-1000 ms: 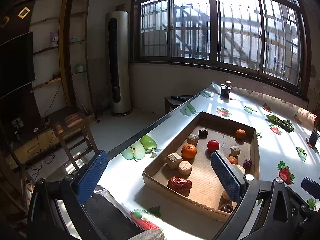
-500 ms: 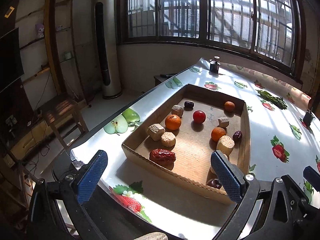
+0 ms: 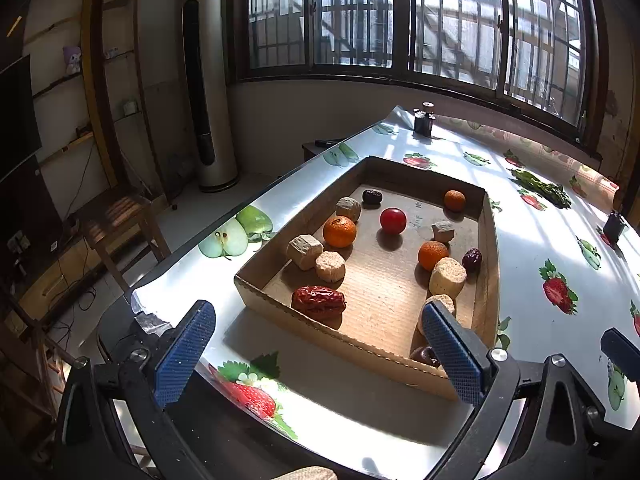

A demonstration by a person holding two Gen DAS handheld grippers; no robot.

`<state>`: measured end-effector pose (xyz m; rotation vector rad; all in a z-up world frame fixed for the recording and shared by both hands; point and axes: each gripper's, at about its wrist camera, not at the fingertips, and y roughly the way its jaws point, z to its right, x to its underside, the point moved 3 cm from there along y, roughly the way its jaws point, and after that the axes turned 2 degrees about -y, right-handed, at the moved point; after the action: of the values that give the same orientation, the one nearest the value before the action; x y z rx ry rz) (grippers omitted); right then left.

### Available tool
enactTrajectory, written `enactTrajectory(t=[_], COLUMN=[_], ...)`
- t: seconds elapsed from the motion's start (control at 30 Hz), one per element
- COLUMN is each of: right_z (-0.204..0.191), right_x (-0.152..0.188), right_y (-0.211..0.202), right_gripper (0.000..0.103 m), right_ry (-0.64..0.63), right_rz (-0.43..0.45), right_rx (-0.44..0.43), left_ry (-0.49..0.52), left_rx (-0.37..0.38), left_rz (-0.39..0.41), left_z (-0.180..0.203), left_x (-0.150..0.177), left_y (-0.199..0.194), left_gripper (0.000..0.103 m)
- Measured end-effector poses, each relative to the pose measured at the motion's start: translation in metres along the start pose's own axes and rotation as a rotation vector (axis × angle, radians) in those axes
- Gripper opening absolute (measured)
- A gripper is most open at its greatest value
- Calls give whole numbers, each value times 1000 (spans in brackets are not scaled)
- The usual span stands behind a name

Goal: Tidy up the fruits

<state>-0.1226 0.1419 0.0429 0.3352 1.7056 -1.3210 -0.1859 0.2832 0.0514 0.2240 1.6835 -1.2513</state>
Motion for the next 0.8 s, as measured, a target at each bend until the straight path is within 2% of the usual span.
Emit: enactTrajectory(t=[0.8], right_z=[-11], right_x=[5], right_y=[9], right_gripper=[83], right_ry=[-32], right_rz=[-24], right_rx=[-8], left_ry=[-1], left_rx=[18], left_rz=[-40], left_z=[-2], left_x=[1], left_y=[12], left_gripper=[103])
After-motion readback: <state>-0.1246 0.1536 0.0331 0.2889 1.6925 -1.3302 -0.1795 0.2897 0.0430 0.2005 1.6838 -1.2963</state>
